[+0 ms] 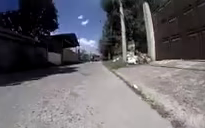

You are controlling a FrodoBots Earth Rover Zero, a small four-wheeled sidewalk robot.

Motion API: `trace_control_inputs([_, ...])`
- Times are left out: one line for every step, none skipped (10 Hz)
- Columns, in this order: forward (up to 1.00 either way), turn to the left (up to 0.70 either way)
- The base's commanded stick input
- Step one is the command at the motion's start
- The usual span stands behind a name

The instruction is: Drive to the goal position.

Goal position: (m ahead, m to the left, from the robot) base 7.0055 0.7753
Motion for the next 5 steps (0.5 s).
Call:
trace_control_inputs([1.0, 0.0])
trace_control_inputs([1.0, 0.0])
trace_control_inputs([1.0, 0.0])
trace_control_inputs([1.0, 0.0])
trace_control_inputs([1.0, 0.0])
